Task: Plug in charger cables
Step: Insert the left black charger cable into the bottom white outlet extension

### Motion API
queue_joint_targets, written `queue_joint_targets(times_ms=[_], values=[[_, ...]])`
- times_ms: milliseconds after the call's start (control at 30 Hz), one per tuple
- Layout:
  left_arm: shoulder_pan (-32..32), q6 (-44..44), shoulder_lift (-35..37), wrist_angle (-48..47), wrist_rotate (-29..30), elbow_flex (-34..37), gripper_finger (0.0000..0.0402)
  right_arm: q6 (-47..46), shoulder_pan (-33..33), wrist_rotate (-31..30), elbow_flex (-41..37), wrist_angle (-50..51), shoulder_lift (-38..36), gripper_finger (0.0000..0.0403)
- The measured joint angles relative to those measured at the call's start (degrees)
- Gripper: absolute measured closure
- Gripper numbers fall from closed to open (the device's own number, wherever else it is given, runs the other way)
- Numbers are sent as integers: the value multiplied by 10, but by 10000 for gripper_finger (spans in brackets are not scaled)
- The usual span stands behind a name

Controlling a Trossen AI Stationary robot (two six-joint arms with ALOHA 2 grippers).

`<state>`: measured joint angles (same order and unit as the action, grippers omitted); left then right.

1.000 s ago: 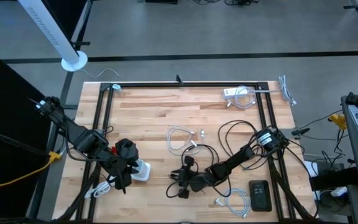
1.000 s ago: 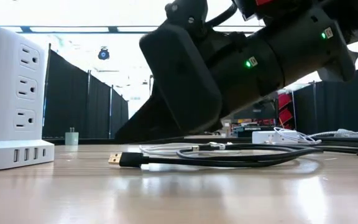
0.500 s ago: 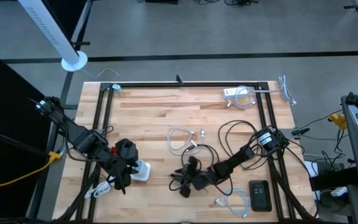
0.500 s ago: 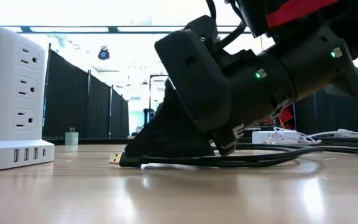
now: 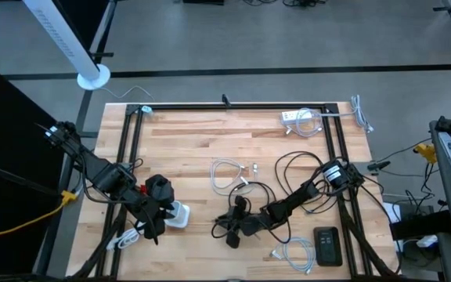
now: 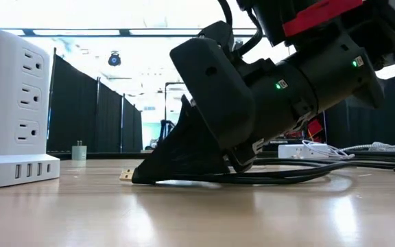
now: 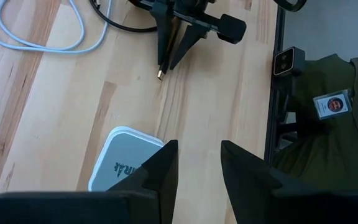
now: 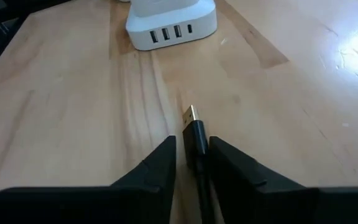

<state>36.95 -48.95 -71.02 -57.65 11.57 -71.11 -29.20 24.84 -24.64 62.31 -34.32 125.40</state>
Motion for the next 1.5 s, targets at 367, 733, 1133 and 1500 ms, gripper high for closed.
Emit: queue_joint_targets(times_ms=[367, 733, 1133, 1500], values=[[0, -36, 1, -19, -13, -11, 299, 81, -11, 22, 33, 63, 2, 386], [82, -293, 4, -185, -50, -20, 299, 202, -33, 20, 120, 117, 18, 386], [100, -281, -13, 8, -35, 189, 299, 243, -55, 31, 188, 84, 74, 386], [102, -296, -10, 211, 27, 356, 299, 239, -73, 71, 216, 99, 98, 386]])
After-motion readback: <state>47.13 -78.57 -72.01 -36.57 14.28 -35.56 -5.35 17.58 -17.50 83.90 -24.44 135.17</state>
